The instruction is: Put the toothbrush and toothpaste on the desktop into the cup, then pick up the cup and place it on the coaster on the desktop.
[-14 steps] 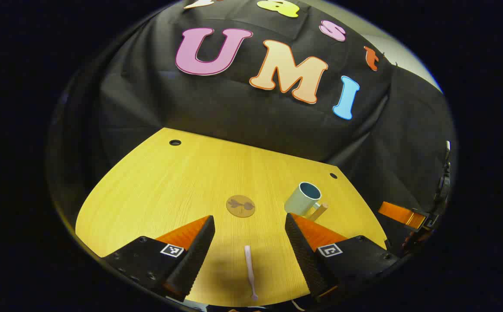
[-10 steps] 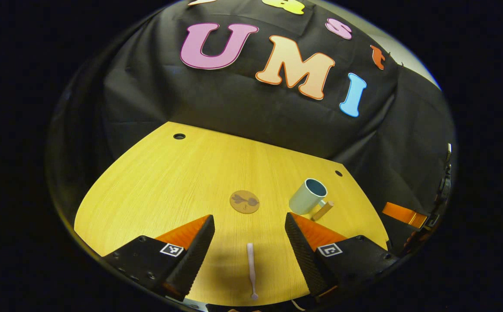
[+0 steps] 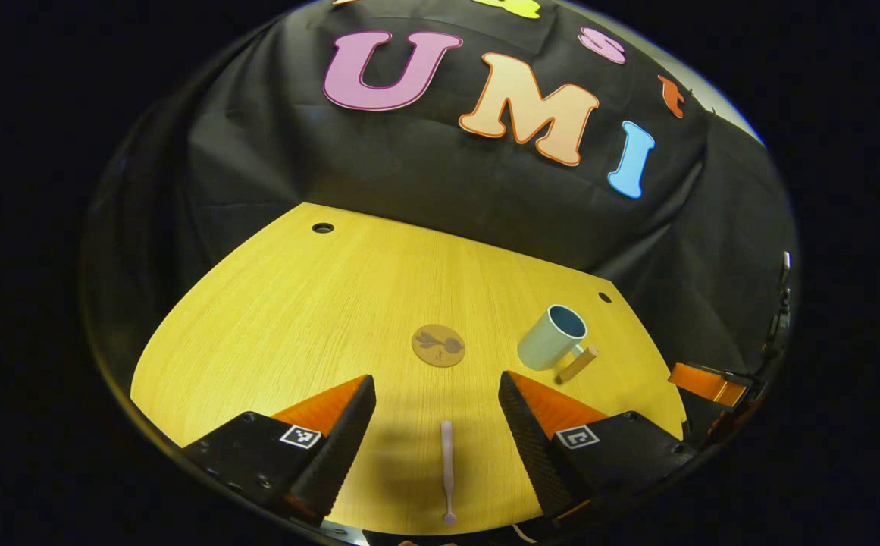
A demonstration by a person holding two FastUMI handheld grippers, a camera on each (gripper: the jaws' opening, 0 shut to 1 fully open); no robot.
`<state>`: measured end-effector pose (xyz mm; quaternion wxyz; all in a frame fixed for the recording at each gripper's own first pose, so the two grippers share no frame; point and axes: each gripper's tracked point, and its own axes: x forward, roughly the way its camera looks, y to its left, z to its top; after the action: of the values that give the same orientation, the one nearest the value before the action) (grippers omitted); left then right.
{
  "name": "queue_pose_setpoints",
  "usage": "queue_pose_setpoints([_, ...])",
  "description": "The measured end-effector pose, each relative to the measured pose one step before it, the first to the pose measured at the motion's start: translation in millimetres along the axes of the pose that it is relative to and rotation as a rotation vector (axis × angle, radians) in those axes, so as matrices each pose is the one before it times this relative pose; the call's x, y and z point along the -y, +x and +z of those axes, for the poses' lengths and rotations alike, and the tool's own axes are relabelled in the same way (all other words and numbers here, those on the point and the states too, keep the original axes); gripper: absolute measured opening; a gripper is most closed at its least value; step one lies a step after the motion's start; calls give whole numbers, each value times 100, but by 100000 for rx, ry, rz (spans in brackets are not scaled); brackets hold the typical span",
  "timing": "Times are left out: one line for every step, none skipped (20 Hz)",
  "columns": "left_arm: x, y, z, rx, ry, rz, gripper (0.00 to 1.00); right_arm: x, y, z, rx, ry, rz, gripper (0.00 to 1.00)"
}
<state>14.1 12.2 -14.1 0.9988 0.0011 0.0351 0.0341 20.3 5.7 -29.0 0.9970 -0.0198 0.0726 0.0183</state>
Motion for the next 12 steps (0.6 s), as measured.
queue_pose_setpoints([-258, 45, -175, -598, 858, 38, 96, -374, 152, -454, -1700, -844, 356, 99])
queue_pose_setpoints([-158, -98, -138, -1220, 540, -54, 96, -306, 330, -506, -1996, -1219, 217, 99])
queue_pose_setpoints([-126, 121, -456, -997, 301, 68, 96, -341, 348, -478, -2121, -1405, 242, 94])
queue_pose_setpoints([-244, -2, -268, -869, 54, 34, 96, -387, 272, -412, -2254, -1318, 367, 94])
queue_pose_setpoints([-198, 75, -293, -990, 45, 77, 96, -497, 296, -587, -2198, -1145, 644, 94])
queue_pose_setpoints([-314, -33, -362, -957, 228, 364, 96, -483, 425, -492, -2504, -1021, 497, 98])
queue_pose_setpoints([-391, -131, -272, -971, 550, 663, 95, -463, 475, -700, -2439, -996, 664, 99])
queue_pose_setpoints([-490, -69, -392, -819, 634, 926, 95, -534, 550, -530, -2450, -1095, 841, 94])
queue_pose_setpoints([-427, -118, -441, -992, 381, 725, 96, -419, 489, -607, -2593, -1236, 706, 99])
queue_pose_setpoints([-455, -32, -583, -1081, -4, 629, 95, -325, 549, -623, -3009, -1349, 421, 99])
queue_pose_setpoints([-451, -103, -561, -1249, -366, 905, 95, -298, 416, -787, -3186, -1351, 128, 99])
queue_pose_setpoints([-567, -124, -452, -968, -709, 1154, 95, -399, 571, -635, -3078, -1497, 585, 94])
